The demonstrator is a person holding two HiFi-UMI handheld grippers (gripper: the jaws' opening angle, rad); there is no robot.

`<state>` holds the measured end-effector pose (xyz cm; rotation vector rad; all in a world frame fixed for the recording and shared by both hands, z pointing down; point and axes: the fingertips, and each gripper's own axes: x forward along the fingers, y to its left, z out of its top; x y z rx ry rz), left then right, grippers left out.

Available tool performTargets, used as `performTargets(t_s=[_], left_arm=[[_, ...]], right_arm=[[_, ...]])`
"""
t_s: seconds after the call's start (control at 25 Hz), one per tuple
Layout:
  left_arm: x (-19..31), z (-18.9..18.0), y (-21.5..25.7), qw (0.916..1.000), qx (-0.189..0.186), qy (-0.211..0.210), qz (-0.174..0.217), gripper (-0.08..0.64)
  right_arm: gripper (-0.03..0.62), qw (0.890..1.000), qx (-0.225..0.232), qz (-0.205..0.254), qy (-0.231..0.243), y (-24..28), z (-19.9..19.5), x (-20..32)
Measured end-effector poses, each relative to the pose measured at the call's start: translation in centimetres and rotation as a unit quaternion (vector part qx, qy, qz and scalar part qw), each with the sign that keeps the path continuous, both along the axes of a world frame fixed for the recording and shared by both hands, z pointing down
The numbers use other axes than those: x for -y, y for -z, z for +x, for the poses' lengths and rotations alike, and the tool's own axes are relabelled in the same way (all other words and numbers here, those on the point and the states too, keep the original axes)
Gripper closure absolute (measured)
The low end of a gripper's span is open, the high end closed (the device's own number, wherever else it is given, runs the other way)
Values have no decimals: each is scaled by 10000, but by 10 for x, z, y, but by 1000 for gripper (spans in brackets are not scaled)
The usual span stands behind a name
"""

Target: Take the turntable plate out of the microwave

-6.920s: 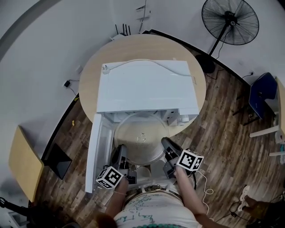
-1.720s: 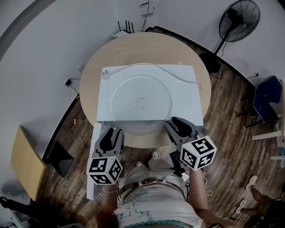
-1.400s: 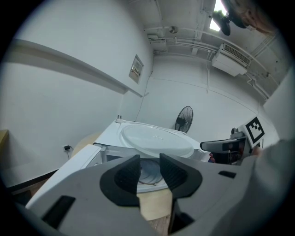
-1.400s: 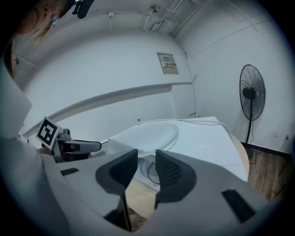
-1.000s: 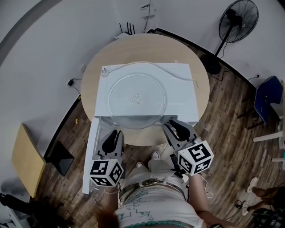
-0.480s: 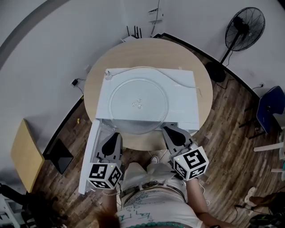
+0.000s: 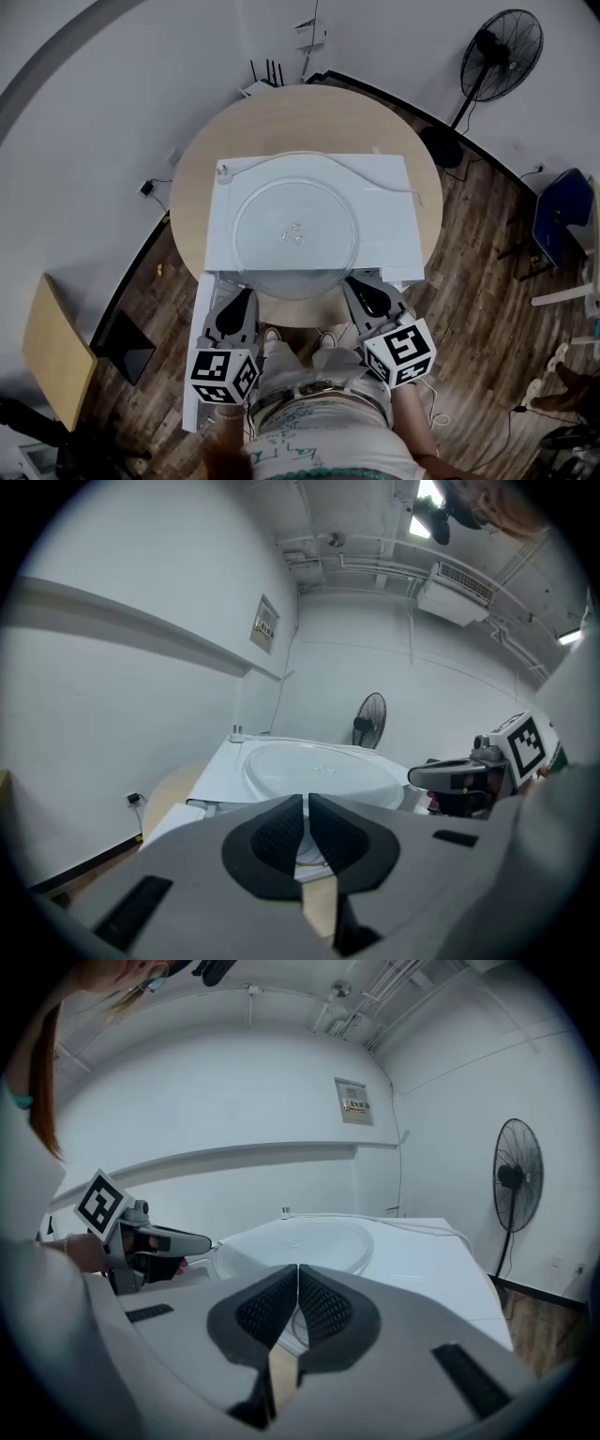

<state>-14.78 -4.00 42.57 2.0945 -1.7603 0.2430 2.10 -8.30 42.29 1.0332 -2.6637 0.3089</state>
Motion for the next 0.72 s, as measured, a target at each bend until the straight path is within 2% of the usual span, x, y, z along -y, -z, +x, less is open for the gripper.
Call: performTargets(t_s=[0.2,0.48,0.72], left_arm=[[5,-13,-6,9995,138,-109,-248,531],[10,-6,-15,9958,285,-756,-424,531],[14,-6,-14,9945,197,-939,-423,531]], right_arm=[[566,9996,-104,-95,-257,-3,-7,3],[487,9985,-228,-226,-454,-10,-9,3],[460,9976,-193,-296,-592,-11,-9,6]])
